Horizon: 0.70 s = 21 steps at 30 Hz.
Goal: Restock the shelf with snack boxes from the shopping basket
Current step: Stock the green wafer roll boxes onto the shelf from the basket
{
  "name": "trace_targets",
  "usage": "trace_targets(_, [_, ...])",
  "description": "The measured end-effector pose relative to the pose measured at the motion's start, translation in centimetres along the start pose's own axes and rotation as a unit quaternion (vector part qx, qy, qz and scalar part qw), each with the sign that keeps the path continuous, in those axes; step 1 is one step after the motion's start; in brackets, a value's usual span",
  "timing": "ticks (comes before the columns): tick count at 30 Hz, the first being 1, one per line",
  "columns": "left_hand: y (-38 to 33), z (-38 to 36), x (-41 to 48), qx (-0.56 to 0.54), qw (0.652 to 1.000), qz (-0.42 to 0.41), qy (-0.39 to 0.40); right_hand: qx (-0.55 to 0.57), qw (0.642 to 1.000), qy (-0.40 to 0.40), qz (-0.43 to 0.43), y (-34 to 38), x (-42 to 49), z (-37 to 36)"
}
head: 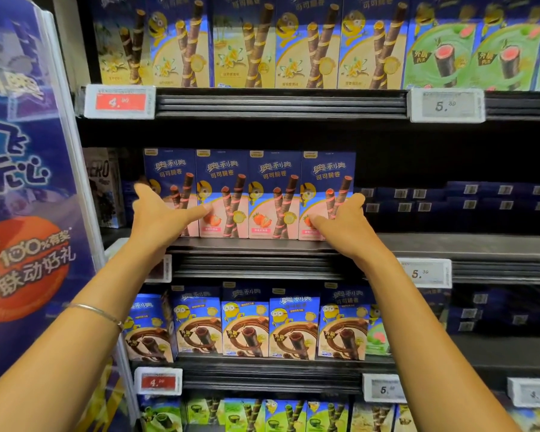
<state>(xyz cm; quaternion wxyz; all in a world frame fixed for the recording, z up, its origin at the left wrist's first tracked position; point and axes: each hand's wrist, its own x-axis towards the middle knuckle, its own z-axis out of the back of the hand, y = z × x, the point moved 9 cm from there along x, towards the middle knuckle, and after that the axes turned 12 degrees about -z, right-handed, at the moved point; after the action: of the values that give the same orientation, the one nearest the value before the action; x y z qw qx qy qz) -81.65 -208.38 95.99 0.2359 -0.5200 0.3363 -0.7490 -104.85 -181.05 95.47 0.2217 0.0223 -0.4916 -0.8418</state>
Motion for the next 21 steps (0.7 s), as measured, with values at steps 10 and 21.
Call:
trace_targets(10, [-0.4, 0.5, -0.9, 0.026, 0.999, 0.013, -0.023, 0.005, 1.000, -0.002, -0.002, -0.2, -0.2, 1.1])
trace_targets(21, [-8.4, -1.4, -10.7, -0.194, 0.965, -0.101, -0.146, 0.324, 0.935, -0.044, 0.137, -1.2, -7.0, 6.3])
